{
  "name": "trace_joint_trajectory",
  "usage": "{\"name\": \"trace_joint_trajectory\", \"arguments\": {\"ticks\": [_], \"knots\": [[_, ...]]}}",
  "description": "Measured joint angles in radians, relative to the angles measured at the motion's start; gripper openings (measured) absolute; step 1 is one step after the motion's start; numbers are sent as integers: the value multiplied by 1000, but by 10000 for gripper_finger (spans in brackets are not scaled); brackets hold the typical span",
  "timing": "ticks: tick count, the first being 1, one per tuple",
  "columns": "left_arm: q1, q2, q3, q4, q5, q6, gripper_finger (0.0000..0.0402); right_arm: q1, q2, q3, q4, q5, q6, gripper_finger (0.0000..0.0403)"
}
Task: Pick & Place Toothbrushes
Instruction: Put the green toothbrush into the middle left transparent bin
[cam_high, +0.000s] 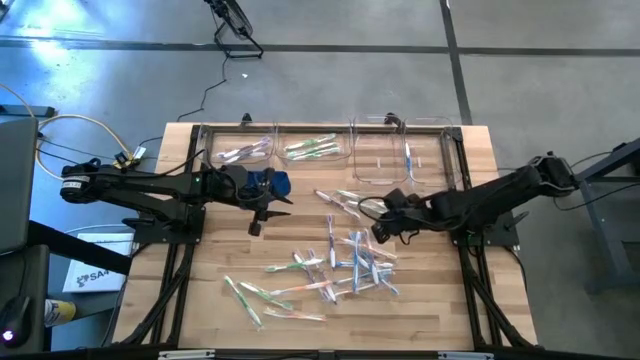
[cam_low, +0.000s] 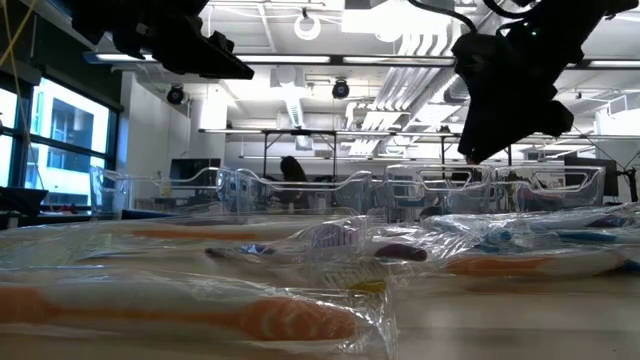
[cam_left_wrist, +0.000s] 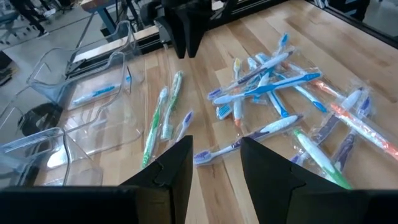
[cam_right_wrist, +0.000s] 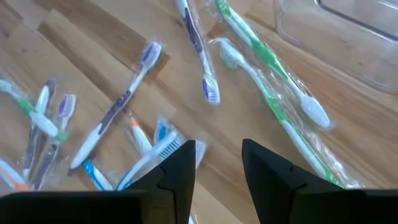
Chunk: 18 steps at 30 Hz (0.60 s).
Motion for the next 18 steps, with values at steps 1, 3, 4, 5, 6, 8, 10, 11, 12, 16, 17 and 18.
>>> {"name": "trace_joint_trajectory", "arguments": {"ticks": [1,3,4,5,6,8,10,11,12,16,17,18], "knots": [[0,0,0,0,0,0,132,0,11,0,2,0,-1,125],[0,0,0,0,0,0,132,0,48,0,15,-7,-2,125],[0,0,0,-1,0,0,132,0,68,0,27,-13,-8,125],[0,0,0,-1,0,0,132,0,93,0,39,-20,-22,125],[0,0,0,-1,0,0,132,0,116,0,53,-30,-39,125],[0,0,0,-3,0,0,132,0,157,0,78,-52,-73,125],[0,0,0,-4,0,0,132,0,190,0,85,-63,-81,125],[0,0,0,-7,0,0,132,0,200,0,86,-68,-81,125],[0,0,0,-10,0,0,132,0,206,0,89,-69,-84,125],[0,0,0,-11,-1,0,132,2,206,0,90,-46,-150,125],[0,0,0,-11,-5,0,132,2,203,0,85,-34,-165,125],[0,0,0,-11,-9,0,132,0,202,0,80,-22,-177,125]]}}
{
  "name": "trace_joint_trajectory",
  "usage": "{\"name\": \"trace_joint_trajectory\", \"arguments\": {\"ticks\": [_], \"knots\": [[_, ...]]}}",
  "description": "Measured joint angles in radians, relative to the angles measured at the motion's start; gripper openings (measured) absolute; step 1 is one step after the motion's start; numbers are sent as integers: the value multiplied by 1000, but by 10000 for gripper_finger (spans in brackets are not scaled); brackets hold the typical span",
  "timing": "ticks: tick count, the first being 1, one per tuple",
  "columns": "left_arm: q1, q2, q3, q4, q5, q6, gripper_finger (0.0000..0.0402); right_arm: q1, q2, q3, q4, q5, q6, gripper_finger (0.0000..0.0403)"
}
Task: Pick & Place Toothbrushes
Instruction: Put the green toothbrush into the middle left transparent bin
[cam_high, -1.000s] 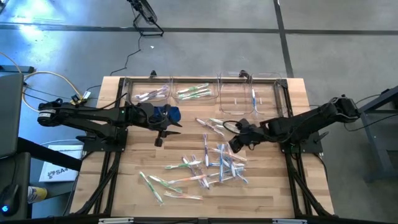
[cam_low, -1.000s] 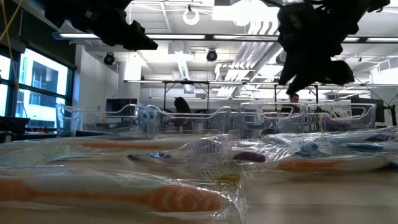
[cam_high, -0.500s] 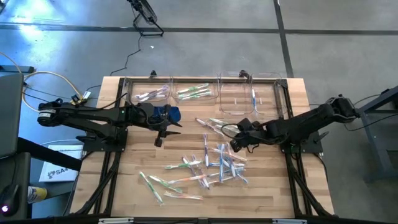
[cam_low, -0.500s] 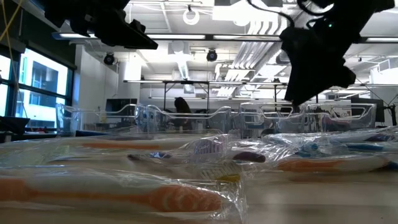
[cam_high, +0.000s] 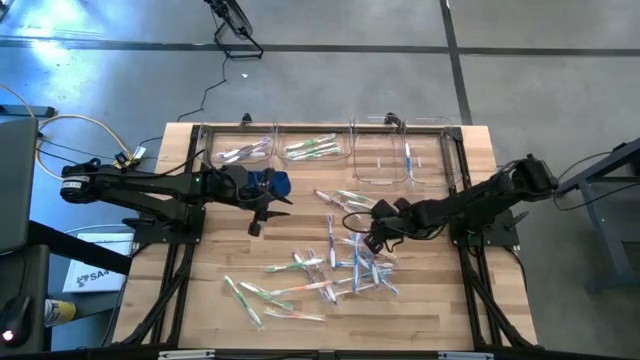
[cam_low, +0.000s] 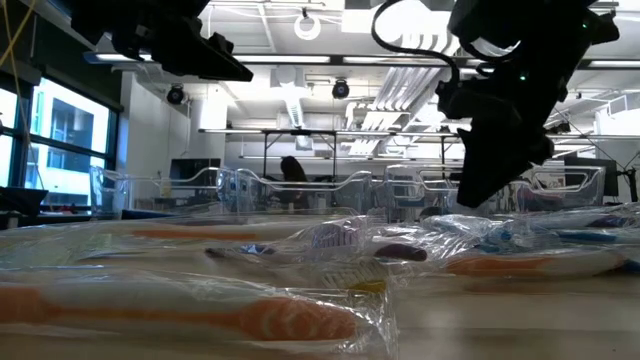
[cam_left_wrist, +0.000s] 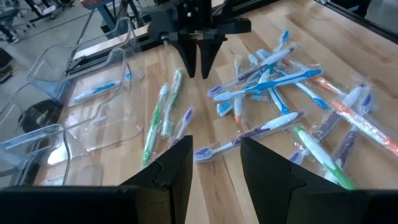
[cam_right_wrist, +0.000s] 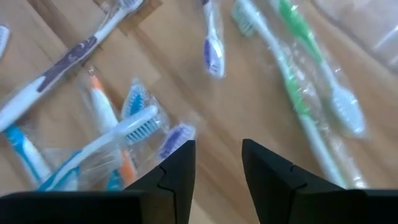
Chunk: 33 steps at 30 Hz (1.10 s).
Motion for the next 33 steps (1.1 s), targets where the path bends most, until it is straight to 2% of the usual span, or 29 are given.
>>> {"name": "trace_joint_trajectory", "arguments": {"ticks": [10,15,19,24,33], "knots": [[0,0,0,-7,-38,0,132,-24,-1,0,-94,111,-34,125],[0,0,0,-10,-37,0,132,-24,-1,0,-178,136,7,120],[0,0,0,-10,-37,0,132,-23,-1,0,-237,138,25,86],[0,0,0,-10,-37,0,132,-24,-1,0,-243,149,-12,16],[0,0,0,-10,-37,0,132,-58,36,0,-278,133,-58,3]]}}
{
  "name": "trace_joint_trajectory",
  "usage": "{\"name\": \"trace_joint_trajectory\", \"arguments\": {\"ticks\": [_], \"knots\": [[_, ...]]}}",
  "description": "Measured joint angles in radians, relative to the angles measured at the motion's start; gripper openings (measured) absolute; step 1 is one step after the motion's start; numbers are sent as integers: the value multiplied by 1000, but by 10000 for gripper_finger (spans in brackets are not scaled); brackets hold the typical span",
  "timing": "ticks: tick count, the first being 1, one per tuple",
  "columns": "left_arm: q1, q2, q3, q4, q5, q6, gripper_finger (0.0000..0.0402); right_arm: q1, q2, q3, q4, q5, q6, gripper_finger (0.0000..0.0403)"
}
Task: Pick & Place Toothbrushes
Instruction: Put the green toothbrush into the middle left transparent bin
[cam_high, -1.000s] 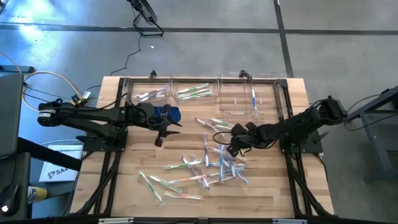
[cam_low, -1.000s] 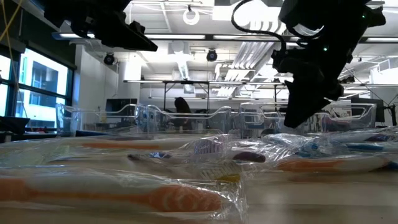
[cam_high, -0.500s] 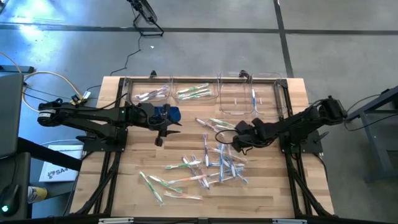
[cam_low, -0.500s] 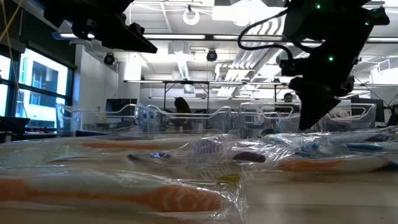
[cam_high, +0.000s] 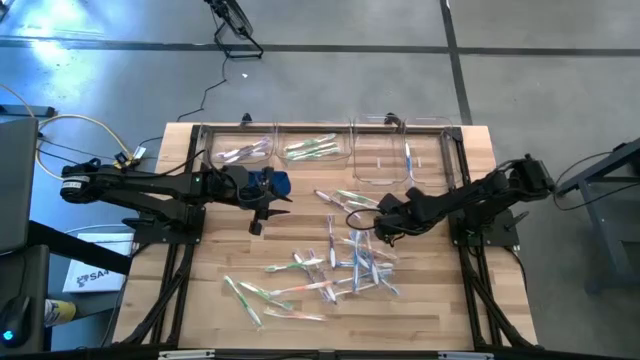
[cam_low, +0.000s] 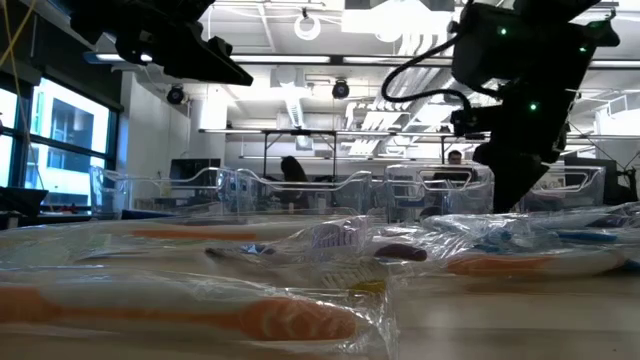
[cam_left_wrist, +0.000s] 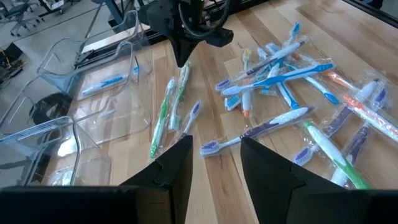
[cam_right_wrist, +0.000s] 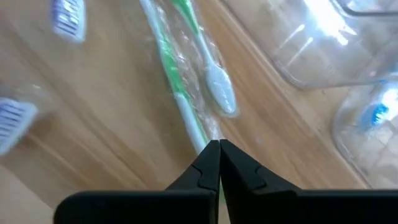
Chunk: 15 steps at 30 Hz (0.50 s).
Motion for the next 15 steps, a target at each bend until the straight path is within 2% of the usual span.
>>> {"name": "trace_joint_trajectory", "arguments": {"ticks": [6,15], "knots": [[0,0,0,-2,0,0,132,-12,50,0,-7,-52,-31,2],[0,0,0,0,-5,0,132,-14,132,2,-9,-1,-55,2]]}}
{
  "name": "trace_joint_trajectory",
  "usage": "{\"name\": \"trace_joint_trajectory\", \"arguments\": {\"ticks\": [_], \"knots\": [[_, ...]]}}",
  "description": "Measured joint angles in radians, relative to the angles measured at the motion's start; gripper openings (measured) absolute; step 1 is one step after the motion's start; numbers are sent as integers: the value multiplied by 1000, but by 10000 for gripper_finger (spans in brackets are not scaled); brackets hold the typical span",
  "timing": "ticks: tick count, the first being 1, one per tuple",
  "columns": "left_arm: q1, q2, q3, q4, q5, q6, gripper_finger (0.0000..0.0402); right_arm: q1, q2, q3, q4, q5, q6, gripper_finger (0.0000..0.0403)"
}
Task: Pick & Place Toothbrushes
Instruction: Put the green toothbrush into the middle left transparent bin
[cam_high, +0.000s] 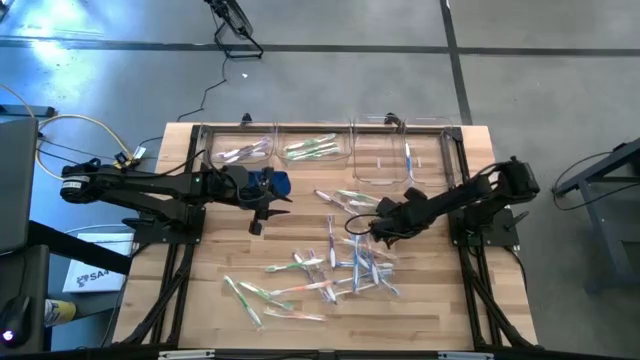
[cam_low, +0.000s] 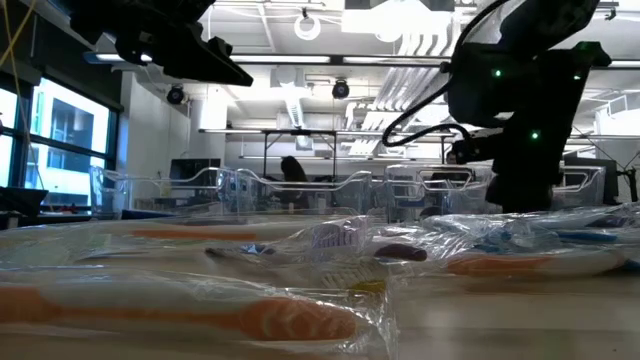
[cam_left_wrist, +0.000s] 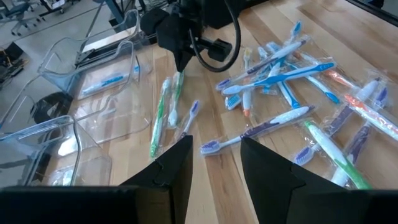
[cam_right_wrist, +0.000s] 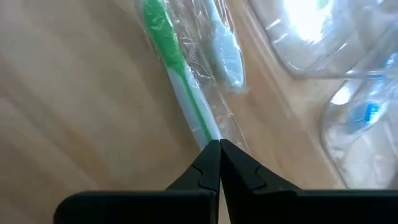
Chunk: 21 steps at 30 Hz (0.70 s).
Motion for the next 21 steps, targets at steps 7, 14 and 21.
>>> {"name": "trace_joint_trajectory", "arguments": {"ticks": [7,14,21], "knots": [[0,0,0,0,-4,0,132,-9,-17,0,32,-160,-29,2],[0,0,0,0,-10,0,132,19,-85,-4,139,-312,1,2],[0,4,0,1,-12,0,132,39,-157,-3,172,-271,7,2]]}}
